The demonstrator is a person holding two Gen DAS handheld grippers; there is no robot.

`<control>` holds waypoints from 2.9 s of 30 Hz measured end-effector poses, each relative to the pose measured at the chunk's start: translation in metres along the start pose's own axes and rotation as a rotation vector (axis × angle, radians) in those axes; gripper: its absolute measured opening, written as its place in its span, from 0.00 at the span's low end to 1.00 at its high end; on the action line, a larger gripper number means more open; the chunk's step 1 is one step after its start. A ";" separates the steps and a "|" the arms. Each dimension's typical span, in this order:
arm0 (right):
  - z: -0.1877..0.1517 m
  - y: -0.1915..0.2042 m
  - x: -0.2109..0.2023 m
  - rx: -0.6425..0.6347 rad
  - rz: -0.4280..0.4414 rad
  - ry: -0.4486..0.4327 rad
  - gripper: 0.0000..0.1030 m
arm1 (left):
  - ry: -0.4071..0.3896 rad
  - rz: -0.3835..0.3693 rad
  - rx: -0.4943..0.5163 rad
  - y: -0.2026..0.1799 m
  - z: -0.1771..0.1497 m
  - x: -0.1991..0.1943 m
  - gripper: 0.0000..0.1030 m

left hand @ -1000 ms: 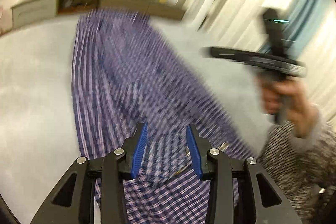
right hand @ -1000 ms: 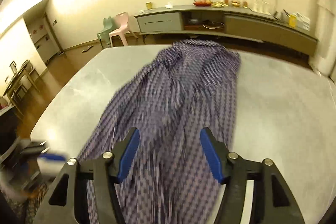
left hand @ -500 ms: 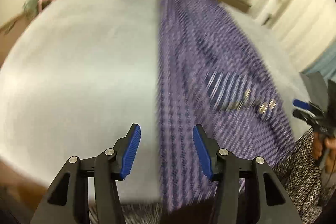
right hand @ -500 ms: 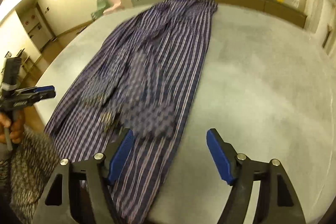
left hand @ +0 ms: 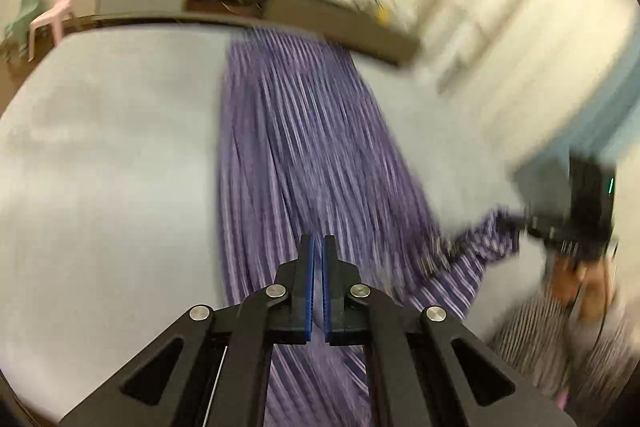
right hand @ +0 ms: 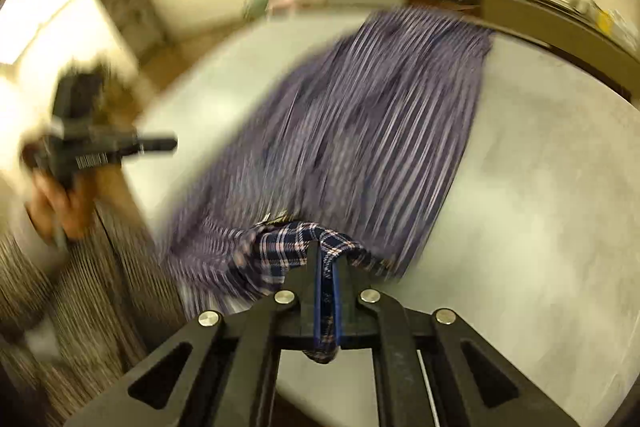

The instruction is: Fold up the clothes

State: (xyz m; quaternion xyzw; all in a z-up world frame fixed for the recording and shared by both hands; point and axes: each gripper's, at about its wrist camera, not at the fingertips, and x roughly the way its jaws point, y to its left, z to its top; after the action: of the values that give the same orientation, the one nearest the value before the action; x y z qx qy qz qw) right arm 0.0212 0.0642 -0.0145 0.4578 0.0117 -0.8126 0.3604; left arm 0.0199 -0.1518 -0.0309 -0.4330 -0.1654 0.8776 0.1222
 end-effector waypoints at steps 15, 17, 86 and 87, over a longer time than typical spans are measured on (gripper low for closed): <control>-0.016 -0.130 0.048 0.406 0.049 0.075 0.57 | 0.113 0.219 0.445 -0.046 -0.041 0.059 0.36; -0.020 -0.128 0.047 0.394 0.052 0.085 0.58 | 0.126 0.235 0.448 -0.053 -0.044 0.056 0.36; -0.037 -0.098 -0.052 0.157 -0.020 0.067 0.59 | -0.283 -0.119 0.649 -0.104 -0.027 -0.014 0.01; -0.035 -0.099 -0.054 0.165 -0.018 0.055 0.59 | -0.311 -0.061 0.533 -0.084 0.001 -0.008 0.03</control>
State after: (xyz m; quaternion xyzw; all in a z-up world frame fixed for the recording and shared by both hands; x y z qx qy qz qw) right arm 0.0056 0.1804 -0.0252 0.5079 -0.0412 -0.8013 0.3136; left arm 0.0300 -0.0776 0.0090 -0.2410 0.0408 0.9417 0.2311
